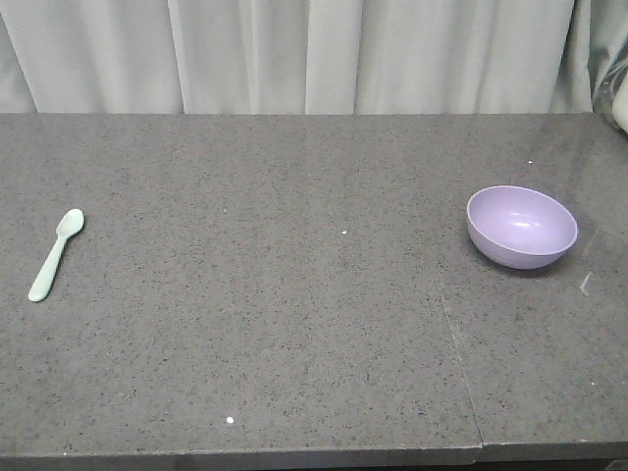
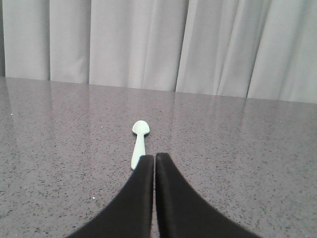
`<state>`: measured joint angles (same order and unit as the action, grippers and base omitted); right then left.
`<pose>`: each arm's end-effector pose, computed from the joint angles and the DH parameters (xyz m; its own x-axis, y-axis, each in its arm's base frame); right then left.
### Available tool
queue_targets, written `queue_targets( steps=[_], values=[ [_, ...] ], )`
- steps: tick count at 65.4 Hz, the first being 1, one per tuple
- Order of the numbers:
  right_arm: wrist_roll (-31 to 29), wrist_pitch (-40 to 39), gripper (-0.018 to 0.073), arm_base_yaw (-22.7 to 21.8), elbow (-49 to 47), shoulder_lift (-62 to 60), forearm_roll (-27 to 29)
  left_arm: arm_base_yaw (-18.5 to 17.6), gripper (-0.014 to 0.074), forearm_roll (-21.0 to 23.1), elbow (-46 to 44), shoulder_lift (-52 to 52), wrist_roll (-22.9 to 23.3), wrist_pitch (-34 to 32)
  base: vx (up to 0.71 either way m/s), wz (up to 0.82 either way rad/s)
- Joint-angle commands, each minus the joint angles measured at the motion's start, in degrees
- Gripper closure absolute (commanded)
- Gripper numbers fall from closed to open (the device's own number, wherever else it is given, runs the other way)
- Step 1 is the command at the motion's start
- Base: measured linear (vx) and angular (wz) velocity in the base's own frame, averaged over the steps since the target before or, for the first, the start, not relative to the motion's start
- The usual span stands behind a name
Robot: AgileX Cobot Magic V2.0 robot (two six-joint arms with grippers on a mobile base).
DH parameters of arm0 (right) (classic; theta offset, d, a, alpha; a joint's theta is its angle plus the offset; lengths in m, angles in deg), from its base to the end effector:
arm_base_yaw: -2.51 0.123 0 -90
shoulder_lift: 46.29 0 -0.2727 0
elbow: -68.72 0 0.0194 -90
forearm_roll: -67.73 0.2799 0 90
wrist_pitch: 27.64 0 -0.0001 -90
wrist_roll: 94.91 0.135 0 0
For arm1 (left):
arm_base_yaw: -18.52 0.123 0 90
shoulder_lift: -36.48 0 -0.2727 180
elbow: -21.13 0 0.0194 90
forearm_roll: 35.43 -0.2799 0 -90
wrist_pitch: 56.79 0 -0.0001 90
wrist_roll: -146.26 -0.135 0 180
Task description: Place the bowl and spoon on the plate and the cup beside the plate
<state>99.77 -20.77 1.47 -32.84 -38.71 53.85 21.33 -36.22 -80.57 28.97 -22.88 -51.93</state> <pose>0.1423 -0.0065 0.1913 -0.0462 0.0165 -0.9988 0.0475 0.9988 0.0143 0.1422 0.0071 0.1968 -0.0027 -0.1752 -0.9845 -0.0515 0.9832 -0.1749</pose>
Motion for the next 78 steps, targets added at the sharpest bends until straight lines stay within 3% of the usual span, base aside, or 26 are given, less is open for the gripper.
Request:
queue_targets(
  steps=[1, 68, 78],
  values=[
    [-0.5, -4.4, 0.0565, -0.1, 0.9, -0.6, -0.3, -0.1, 0.0602, 0.0, 1.6, -0.3, 0.5, -4.1, 0.00, 0.00],
    [-0.4, -5.6, 0.0565, -0.1, 0.9, -0.6, -0.3, -0.1, 0.0602, 0.0, 1.6, -0.3, 0.5, -4.1, 0.00, 0.00],
    [3.6, -13.1, 0.0565, -0.1, 0.9, -0.6, 6.7, 0.0, 0.0602, 0.0, 1.4, -0.3, 0.5, -4.9, 0.00, 0.00]
  ],
)
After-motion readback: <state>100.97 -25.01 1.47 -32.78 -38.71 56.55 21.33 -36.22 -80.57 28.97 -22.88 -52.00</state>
